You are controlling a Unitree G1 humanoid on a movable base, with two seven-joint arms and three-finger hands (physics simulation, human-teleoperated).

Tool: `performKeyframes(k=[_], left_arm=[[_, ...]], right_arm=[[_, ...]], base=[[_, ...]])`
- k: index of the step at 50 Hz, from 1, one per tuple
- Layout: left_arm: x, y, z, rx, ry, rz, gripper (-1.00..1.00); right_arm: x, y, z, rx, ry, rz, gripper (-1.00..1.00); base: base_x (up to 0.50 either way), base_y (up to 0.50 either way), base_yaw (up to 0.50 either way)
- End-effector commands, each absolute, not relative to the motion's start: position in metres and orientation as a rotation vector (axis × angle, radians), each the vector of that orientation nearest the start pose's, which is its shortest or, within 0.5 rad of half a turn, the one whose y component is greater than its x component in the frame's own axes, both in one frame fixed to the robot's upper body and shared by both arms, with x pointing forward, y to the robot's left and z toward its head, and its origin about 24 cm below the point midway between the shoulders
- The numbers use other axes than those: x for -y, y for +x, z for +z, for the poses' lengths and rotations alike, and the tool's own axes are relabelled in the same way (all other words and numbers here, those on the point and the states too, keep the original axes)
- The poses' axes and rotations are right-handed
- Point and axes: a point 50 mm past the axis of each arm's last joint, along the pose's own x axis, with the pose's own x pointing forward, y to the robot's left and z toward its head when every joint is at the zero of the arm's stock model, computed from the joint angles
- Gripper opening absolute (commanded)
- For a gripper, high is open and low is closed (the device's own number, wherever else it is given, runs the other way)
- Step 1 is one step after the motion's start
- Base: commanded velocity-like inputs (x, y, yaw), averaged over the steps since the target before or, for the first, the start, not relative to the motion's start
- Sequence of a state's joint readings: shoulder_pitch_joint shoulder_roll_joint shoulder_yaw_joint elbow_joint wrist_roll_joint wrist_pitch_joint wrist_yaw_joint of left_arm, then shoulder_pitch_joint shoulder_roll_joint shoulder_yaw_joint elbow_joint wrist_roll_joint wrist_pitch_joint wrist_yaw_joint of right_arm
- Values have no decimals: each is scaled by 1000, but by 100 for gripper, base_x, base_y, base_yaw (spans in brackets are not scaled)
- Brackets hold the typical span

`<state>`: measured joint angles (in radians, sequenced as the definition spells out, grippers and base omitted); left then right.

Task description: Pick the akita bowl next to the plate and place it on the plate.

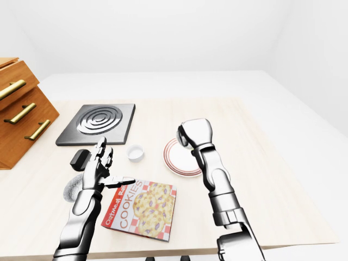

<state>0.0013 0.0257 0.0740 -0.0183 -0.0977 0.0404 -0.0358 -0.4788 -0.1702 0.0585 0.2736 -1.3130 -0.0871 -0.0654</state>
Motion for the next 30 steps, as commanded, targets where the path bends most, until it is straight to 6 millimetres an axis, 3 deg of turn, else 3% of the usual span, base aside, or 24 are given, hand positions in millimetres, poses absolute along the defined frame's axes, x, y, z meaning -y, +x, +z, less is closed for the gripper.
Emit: performKeyframes(k=[1,30], left_arm=[[-170,253,43,-17,-72,36,100],[-170,253,43,-17,-72,36,100]], right_arm=[[127,341,110,323,-1434,44,-100],[134,364,86,185,-1402,103,-100]], base=[[0,0,0],[0,0,0]])
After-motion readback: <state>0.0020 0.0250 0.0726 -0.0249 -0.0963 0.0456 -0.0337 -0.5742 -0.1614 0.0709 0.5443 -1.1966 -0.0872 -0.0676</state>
